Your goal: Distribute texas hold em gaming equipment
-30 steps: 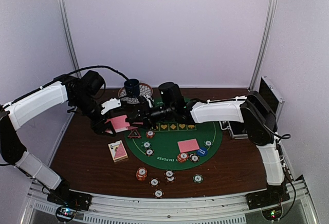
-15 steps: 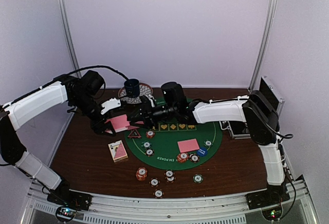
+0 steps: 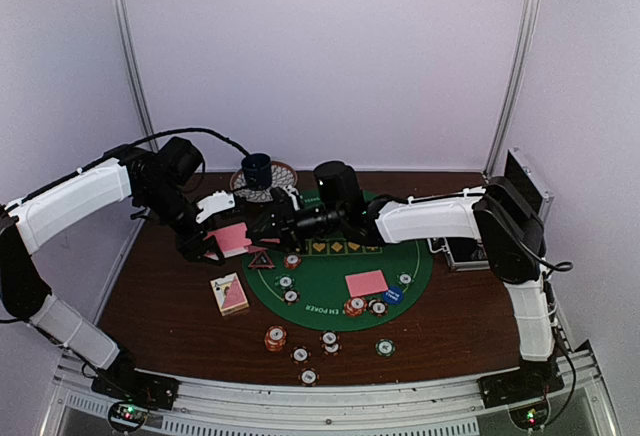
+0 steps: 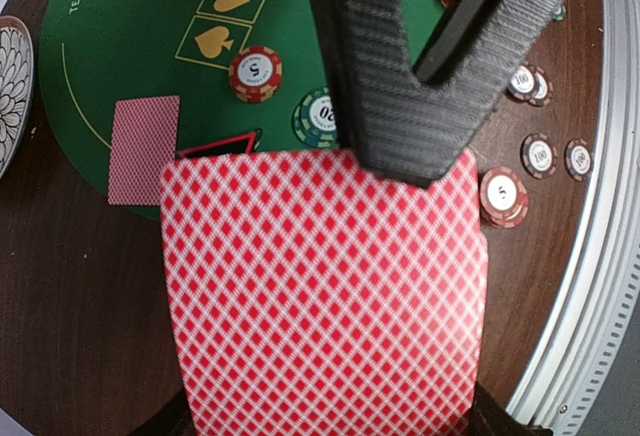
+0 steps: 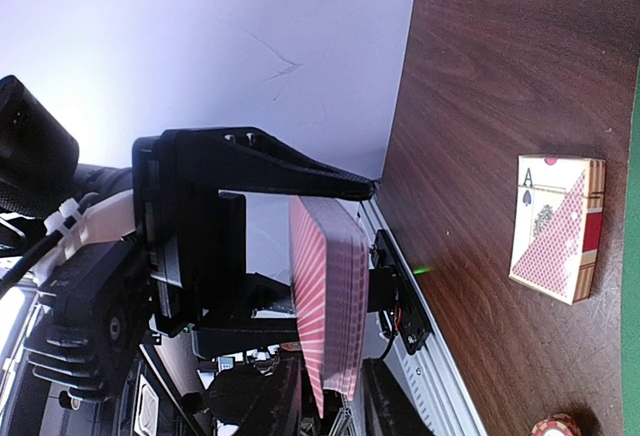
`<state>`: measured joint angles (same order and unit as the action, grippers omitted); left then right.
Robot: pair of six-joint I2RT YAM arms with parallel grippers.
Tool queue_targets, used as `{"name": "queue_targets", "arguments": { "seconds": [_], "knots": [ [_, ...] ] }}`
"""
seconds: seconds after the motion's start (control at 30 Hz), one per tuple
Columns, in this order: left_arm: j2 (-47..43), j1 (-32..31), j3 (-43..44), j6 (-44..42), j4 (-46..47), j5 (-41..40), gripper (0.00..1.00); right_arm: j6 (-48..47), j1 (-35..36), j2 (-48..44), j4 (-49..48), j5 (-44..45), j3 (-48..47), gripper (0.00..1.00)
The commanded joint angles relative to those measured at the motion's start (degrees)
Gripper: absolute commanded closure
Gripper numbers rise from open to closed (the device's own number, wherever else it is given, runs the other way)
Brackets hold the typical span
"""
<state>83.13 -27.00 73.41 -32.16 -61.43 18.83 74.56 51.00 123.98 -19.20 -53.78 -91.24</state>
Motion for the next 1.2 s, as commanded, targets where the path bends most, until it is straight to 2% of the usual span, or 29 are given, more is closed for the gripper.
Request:
{"name": "queue_targets", "arguments": {
  "seconds": [0.0, 0.53, 0.87, 1.17],
  "knots": [
    [-1.49, 0.11, 0.33, -0.58, 0.97, 0.00, 1.00, 0.17, 0.56, -2.54, -2.07, -0.77, -0.16, 0.75],
    [-1.53, 0.11, 0.24, -0.62, 0.79, 0.01, 1.00, 0.24, 1.32, -2.09, -2.71, -1.84, -1.79, 0.76],
    [-1.39, 0.11, 0.38, -0.55, 0.60, -0.31, 1.00, 1.19, 1.07, -1.92, -3.75, -2.25, -1.67, 1.00],
    [-1.92, 0.11, -0.69, -0.54, 0.52, -1.81, 1.00, 1.51, -1.82, -2.96, -4.78, -2.76, -0.26, 1.00]
  ]
}}
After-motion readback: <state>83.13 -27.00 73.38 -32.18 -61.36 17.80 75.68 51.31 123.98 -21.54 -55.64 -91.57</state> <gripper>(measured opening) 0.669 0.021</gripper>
